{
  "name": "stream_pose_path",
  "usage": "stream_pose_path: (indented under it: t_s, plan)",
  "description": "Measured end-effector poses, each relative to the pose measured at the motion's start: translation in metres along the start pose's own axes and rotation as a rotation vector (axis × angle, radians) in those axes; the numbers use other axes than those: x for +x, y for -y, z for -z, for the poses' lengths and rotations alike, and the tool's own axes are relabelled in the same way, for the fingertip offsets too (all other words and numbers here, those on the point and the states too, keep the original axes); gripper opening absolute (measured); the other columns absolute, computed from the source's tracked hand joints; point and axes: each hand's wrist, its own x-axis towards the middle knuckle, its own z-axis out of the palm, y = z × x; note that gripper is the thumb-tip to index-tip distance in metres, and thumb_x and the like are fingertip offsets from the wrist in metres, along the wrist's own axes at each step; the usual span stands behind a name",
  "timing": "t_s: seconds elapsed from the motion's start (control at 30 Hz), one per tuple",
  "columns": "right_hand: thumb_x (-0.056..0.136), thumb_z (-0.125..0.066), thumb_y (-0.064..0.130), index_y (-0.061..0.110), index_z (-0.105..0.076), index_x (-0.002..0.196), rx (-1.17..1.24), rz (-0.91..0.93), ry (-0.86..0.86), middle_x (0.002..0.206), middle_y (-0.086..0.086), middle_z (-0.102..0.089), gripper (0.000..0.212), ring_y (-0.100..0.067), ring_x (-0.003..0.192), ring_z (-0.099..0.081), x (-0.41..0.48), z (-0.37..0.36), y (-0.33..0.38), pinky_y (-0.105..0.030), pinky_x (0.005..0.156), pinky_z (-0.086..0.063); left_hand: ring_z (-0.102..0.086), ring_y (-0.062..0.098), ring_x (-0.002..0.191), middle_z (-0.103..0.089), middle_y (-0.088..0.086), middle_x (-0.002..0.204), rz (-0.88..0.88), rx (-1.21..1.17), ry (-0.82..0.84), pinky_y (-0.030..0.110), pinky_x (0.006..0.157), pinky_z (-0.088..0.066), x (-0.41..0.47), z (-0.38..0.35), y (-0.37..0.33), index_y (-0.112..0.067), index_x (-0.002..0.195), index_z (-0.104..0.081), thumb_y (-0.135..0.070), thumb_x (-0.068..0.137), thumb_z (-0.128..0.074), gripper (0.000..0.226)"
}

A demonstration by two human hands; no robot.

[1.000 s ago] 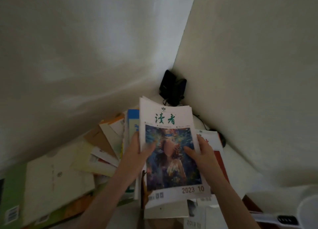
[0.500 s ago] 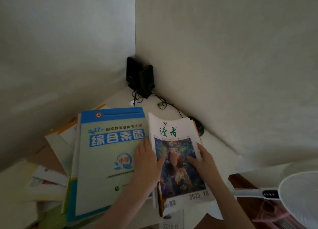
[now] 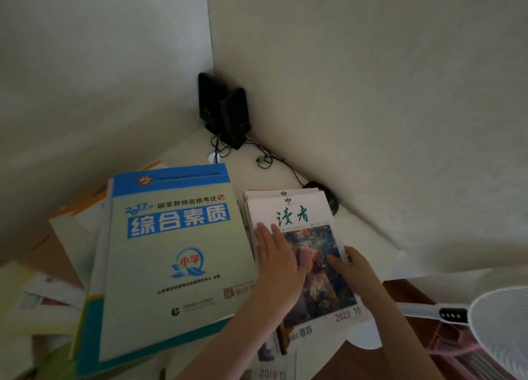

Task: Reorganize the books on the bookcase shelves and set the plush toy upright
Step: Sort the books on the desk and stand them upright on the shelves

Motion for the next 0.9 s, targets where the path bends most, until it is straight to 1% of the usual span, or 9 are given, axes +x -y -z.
stream_pose_path:
  t_s: [0.07, 0.13, 0.2, 0.27, 0.43, 0.57, 0.7, 0.8, 0.9]
  plan:
    - [0.091, -0.061, 0.026, 0.005, -0.053, 0.113, 0.054, -0.010, -0.003, 0.104, -0.014, -0.063, 0.032, -0.029, 0.091, -0.063, -0.001, 0.002, -0.002, -0.044, 0.084, -0.053, 0.033, 0.037, 0.134, 0.032, 0.029, 0.146, 0.058, -0.075, 0.207, 0.037, 0.108, 0.018, 0.007, -0.003, -0.001, 0.007, 0.142, 0.019, -0.057, 0.097, -0.019, 0.086]
    - [0.090, -0.063, 0.027, 0.009, -0.053, 0.108, 0.079, -0.003, 0.000, 0.100, -0.011, -0.063, 0.028, -0.027, 0.086, -0.064, 0.000, 0.005, -0.005, -0.041, 0.077, -0.054, 0.041, 0.033, 0.127, 0.038, 0.027, 0.143, 0.086, -0.105, 0.221, 0.037, 0.105, 0.021, 0.012, -0.001, -0.003, 0.006, 0.141, 0.022, -0.053, 0.098, -0.028, 0.089]
    - [0.089, -0.064, 0.027, 0.010, -0.053, 0.105, 0.078, 0.005, -0.005, 0.098, -0.010, -0.063, 0.026, -0.024, 0.081, -0.063, 0.001, 0.009, -0.005, -0.033, 0.067, -0.052, 0.037, 0.031, 0.132, 0.040, 0.020, 0.144, 0.113, -0.171, 0.208, 0.036, 0.108, 0.018, 0.013, -0.001, -0.001, 0.003, 0.141, 0.024, -0.053, 0.096, -0.035, 0.093]
    - [0.088, -0.065, 0.028, 0.010, -0.053, 0.105, 0.100, 0.006, 0.010, 0.098, -0.011, -0.063, 0.027, -0.020, 0.077, -0.063, 0.002, 0.012, -0.006, -0.026, 0.059, -0.048, 0.027, 0.029, 0.140, 0.041, 0.013, 0.146, 0.172, -0.261, 0.190, 0.036, 0.115, 0.007, 0.013, -0.003, 0.002, -0.002, 0.142, 0.027, -0.045, 0.095, -0.045, 0.096]
    - [0.091, -0.061, 0.029, 0.013, -0.053, 0.109, 0.230, -0.019, 0.100, 0.103, -0.011, -0.066, 0.026, -0.024, 0.085, -0.066, 0.003, 0.010, -0.010, -0.028, 0.063, -0.051, 0.007, 0.027, 0.145, 0.030, 0.015, 0.152, 0.273, -0.443, 0.090, 0.033, 0.116, -0.008, 0.016, 0.000, 0.000, -0.002, 0.140, 0.031, -0.036, 0.092, -0.055, 0.104]
    - [0.091, -0.061, 0.028, 0.019, -0.057, 0.098, 0.311, -0.004, 0.119, 0.096, -0.008, -0.070, 0.013, -0.022, 0.079, -0.069, 0.000, 0.009, -0.013, -0.025, 0.057, -0.054, 0.003, 0.031, 0.146, 0.019, 0.015, 0.155, 0.288, -0.469, 0.061, 0.040, 0.119, -0.011, 0.021, -0.001, 0.002, -0.002, 0.143, 0.027, -0.034, 0.092, -0.056, 0.102]
    - [0.089, -0.063, 0.025, 0.009, -0.059, 0.104, 0.356, -0.009, 0.098, 0.097, -0.016, -0.071, 0.023, -0.034, 0.084, -0.070, 0.002, 0.015, -0.024, -0.047, 0.077, -0.058, -0.001, 0.030, 0.146, 0.010, 0.012, 0.158, 0.219, -0.375, 0.017, 0.039, 0.119, -0.011, 0.015, -0.008, 0.002, -0.006, 0.147, 0.019, -0.035, 0.094, -0.052, 0.093]
    - [0.089, -0.063, 0.021, 0.007, -0.058, 0.107, 0.424, -0.049, 0.103, 0.093, -0.017, -0.072, 0.023, -0.035, 0.079, -0.071, 0.003, 0.024, -0.034, -0.039, 0.064, -0.058, -0.005, 0.025, 0.146, 0.003, 0.009, 0.159, 0.182, -0.433, 0.077, 0.038, 0.119, -0.012, 0.018, -0.010, 0.004, -0.008, 0.148, 0.016, -0.031, 0.093, -0.055, 0.093]
    - [0.089, -0.061, 0.025, 0.009, -0.058, 0.107, 0.449, -0.080, 0.165, 0.092, -0.016, -0.073, 0.024, -0.034, 0.079, -0.071, 0.003, 0.026, -0.036, -0.040, 0.068, -0.057, 0.005, 0.024, 0.146, 0.012, 0.009, 0.158, 0.199, -0.444, 0.120, 0.036, 0.119, -0.004, 0.021, -0.010, 0.002, -0.008, 0.147, 0.018, -0.033, 0.093, -0.055, 0.094]
